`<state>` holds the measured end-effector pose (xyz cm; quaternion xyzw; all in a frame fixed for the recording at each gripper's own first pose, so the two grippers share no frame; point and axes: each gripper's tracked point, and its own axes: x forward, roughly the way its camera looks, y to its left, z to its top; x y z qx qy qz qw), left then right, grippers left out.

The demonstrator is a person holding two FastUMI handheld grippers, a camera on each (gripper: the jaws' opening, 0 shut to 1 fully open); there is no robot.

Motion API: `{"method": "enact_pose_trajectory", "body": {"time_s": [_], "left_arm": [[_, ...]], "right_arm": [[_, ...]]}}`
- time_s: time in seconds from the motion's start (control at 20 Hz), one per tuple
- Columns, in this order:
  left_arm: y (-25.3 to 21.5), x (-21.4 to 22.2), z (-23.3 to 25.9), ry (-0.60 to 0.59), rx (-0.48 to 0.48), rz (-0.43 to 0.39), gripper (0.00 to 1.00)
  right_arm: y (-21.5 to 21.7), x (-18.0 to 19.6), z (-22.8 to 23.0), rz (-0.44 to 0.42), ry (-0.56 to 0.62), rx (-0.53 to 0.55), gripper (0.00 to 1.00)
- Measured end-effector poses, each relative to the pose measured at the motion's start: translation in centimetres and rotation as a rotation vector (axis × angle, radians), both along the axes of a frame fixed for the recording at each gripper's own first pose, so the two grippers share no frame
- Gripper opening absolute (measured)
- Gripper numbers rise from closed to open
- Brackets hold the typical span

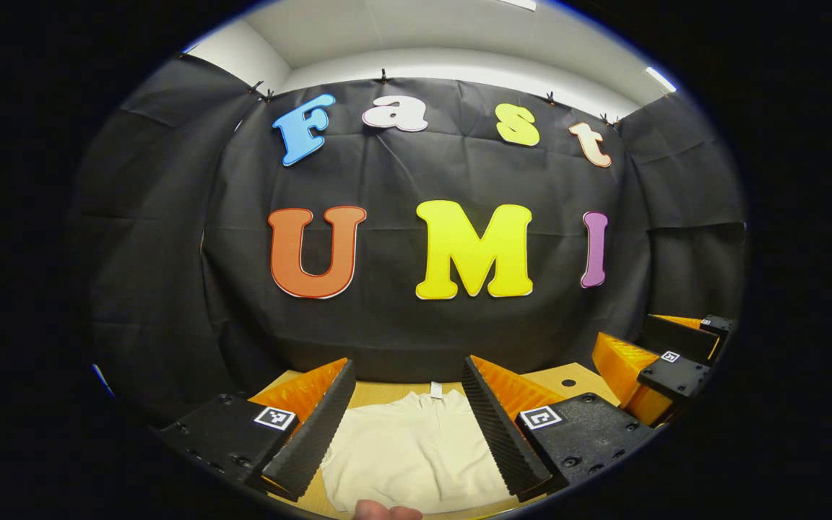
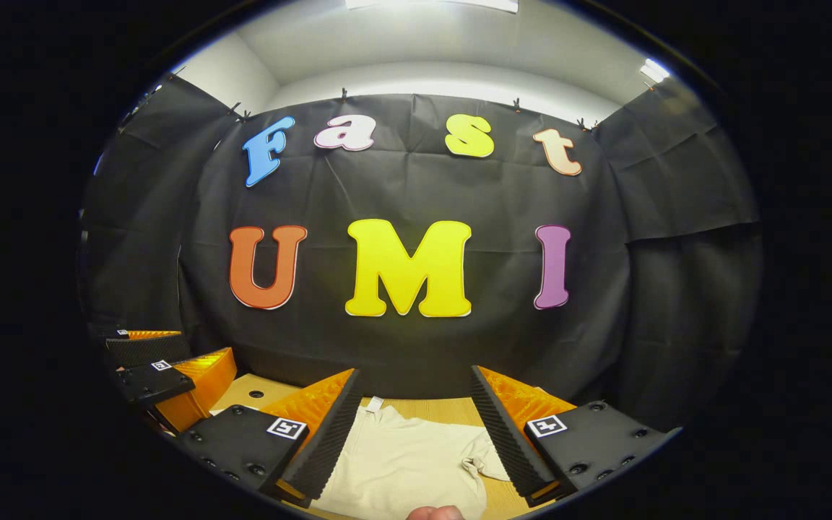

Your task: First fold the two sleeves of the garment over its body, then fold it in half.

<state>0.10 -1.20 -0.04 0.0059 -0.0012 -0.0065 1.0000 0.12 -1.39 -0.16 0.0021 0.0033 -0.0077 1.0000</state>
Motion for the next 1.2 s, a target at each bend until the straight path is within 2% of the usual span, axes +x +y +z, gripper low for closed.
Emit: {"method": "enact_pose_trajectory", "body": {"time_s": [0.6,1.2], "left_arm": [[-2.0,0.5,-1.1,0.019,0.012,-0.035,0.97],[-8.6,0.9,-3.6,0.082,0.05,-0.179,0.96]], "right_arm": [[-5.1,0.4,-0.8,-0.076,0.02,0.012,0.94],[-25.6,-1.8,-8.8,-0.382,0.171,0.035,0.94]]}}
